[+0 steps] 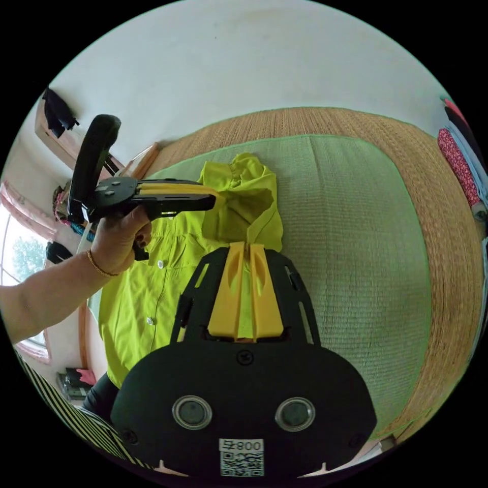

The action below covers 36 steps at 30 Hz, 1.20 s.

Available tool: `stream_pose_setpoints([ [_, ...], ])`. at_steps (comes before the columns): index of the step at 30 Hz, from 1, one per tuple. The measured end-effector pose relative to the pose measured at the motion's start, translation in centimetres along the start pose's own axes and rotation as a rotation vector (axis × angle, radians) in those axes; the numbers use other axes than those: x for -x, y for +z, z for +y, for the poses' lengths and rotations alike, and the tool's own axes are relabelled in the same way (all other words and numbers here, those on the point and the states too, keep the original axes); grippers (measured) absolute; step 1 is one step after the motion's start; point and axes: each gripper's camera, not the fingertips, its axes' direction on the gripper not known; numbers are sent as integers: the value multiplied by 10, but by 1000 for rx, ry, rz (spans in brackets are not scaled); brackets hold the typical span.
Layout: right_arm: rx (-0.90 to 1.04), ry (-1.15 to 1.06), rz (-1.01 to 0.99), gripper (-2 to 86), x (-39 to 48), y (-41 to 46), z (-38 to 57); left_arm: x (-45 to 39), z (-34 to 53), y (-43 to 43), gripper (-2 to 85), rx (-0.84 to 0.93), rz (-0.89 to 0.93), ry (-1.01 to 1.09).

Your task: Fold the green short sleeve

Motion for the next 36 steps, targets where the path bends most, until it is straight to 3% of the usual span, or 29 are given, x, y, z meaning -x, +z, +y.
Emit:
stream_pose_setpoints([
  [9,-140,157,-97,6,-51,-58,32,-26,-77,-27,3,-184,164,84],
  [18,-94,293,-203,0,-96,-58,66,-76,-179,67,6,26,335,219],
  [23,-133,254,-128,0,-86,-77,60,-50,-185,54,10,-78,435,172],
  [27,-157,198,-112,0,-74,-83,50,-36,-195,59,19,-38,502,187],
  [32,-80,48,-27,0,-56,-61,0,-42,-220,82,76,139,492,237],
  [36,120,10,123,0,-54,-20,-31,-46,-232,81,92,167,408,275],
])
